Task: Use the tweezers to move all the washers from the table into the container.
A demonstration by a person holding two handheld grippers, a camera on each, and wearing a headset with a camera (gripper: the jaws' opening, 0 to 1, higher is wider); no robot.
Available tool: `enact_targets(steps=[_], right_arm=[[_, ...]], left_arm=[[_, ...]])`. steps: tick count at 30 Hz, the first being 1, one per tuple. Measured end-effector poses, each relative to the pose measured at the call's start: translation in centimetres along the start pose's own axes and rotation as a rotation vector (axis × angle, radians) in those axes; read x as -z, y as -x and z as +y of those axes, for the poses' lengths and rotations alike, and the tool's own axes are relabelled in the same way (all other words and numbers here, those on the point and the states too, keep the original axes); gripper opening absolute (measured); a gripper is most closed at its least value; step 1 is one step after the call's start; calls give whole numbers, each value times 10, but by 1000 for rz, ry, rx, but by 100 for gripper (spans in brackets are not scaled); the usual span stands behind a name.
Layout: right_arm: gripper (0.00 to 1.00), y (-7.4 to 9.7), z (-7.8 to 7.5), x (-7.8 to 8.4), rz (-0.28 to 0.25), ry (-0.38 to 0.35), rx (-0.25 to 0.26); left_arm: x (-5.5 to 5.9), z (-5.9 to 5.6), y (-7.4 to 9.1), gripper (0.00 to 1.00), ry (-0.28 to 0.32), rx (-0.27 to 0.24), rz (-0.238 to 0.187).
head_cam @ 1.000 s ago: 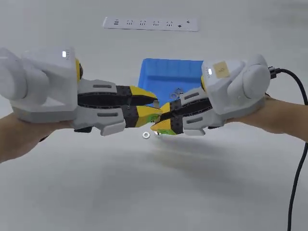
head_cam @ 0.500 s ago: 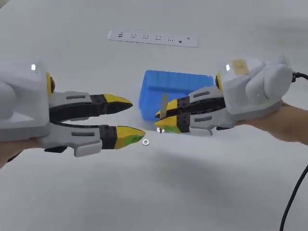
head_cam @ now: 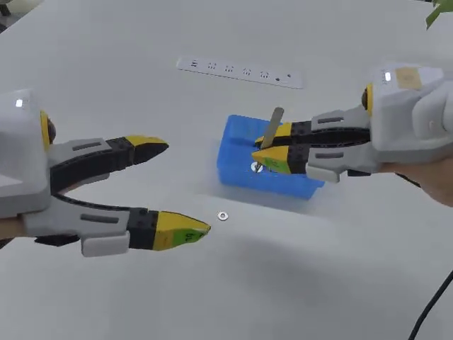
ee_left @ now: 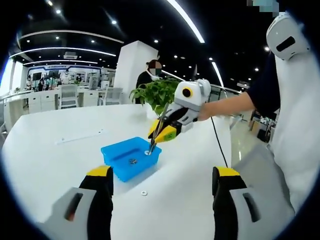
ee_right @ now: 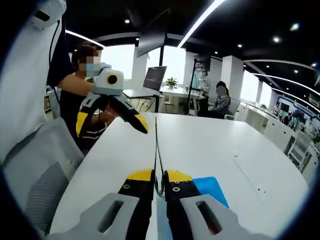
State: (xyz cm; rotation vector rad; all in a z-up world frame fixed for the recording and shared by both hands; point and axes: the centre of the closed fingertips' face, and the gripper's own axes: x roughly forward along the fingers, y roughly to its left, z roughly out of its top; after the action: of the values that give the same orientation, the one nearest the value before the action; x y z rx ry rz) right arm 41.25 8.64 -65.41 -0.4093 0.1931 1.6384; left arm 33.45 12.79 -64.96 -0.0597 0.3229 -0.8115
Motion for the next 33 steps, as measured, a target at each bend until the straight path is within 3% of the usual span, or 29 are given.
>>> enact_targets(steps=[6,11,22,33], right_arm=[[8,3,-27,-5,-12,1,52],[9,-2,-58,11,22,-3,123],[9,-23,-65,51,83,-17,94],[9,-32,-76,84,103,-78,117]], left_arm=[[10,4,4,99,-5,-25,26],[10,8,2,100,-1,-34,23],[24,13,-6,99,28,-42,53],[39,16,-9,99,61,-49,95]])
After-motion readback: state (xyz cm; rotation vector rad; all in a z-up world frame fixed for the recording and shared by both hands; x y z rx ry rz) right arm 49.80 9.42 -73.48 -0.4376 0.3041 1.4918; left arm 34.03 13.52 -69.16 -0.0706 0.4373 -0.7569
